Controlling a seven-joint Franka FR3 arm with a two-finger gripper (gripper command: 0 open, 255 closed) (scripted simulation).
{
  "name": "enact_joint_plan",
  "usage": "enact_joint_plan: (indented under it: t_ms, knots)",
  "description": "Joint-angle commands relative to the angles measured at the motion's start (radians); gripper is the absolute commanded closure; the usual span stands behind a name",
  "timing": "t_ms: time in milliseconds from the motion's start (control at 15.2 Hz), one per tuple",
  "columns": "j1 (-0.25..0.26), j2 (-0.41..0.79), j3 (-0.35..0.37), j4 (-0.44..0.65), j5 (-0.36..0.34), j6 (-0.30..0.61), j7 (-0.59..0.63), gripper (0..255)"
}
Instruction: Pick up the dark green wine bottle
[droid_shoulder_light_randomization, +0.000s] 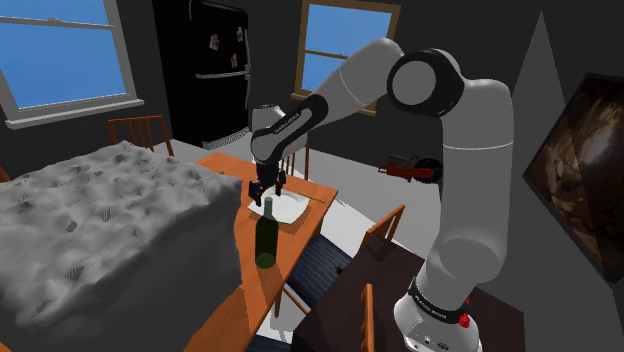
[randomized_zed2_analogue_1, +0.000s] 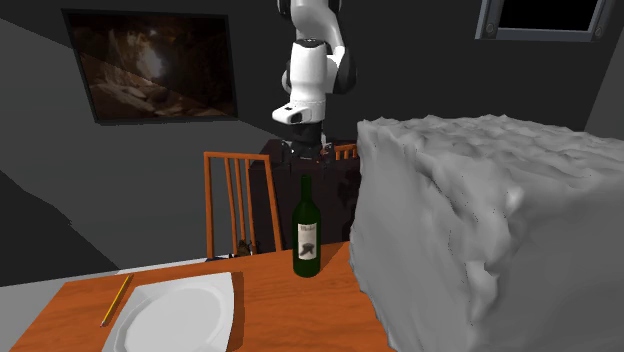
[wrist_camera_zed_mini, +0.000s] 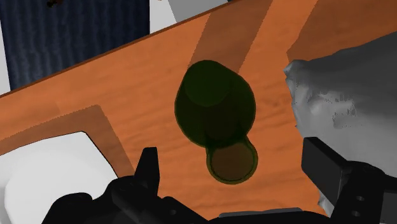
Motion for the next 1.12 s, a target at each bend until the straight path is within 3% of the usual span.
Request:
enact_joint_plan:
  t_ms: [0,264,330,1056]
  knots:
    - [0.001,0.022,0.0,-0.002,-0.001,0.024,0.003,0]
    - [0.001,0.046,-0.001,-0.005,-0.002,0.051,0.004,0]
    - [0.001,0.045,-0.001,-0.005,-0.002,0.05,0.003,255]
    - [0.001,0.027,0.0,-0.003,-0.001,0.03,0.003,255]
